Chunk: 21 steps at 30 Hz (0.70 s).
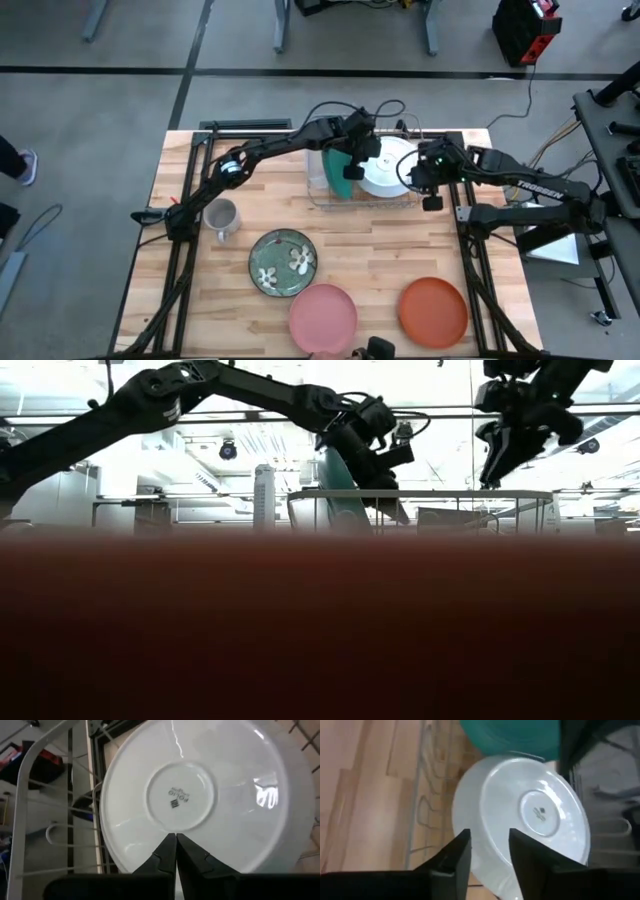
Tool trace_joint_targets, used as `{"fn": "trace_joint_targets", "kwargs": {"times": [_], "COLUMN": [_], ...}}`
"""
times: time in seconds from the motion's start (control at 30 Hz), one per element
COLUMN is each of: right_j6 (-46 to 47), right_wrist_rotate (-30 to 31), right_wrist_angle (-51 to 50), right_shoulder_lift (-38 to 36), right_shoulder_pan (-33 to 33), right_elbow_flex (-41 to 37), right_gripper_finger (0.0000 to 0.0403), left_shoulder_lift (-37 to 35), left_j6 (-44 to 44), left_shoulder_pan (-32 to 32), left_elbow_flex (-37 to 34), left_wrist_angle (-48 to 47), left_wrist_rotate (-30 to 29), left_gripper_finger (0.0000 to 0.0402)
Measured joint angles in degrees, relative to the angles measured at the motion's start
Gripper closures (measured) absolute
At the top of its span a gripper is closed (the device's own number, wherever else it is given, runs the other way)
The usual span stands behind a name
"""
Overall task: Sort dishes
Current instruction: Put the white plate in the dish rack
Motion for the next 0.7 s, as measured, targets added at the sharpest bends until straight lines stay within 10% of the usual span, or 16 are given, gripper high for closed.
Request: {"fn": "trace_joint_targets", "kwargs": {"times": [0.23, 0.7], "right_j6": [-9.2, -19.1], "right_wrist_rotate": [11.4, 11.5], "right_wrist_angle": [-0.4, -4.2], "right_shoulder_lift": [3.5, 14.5], "right_shoulder_pan": [1.3, 1.3], "right_elbow_flex": [-0.9, -0.7], "right_gripper_finger": [0.0228, 0.0215], "left_shoulder_lift": [0.6, 2.4], "left_j6": [0.9, -0.7], "left_shoulder_pan": [1.3, 2.3], "left_elbow_flex": [-0.5, -0.3], "left_wrist_angle": [0.9, -0.6], "left_wrist_rotate": [-0.6, -2.2], "left_gripper_finger": [0.0401, 0.0401]}}
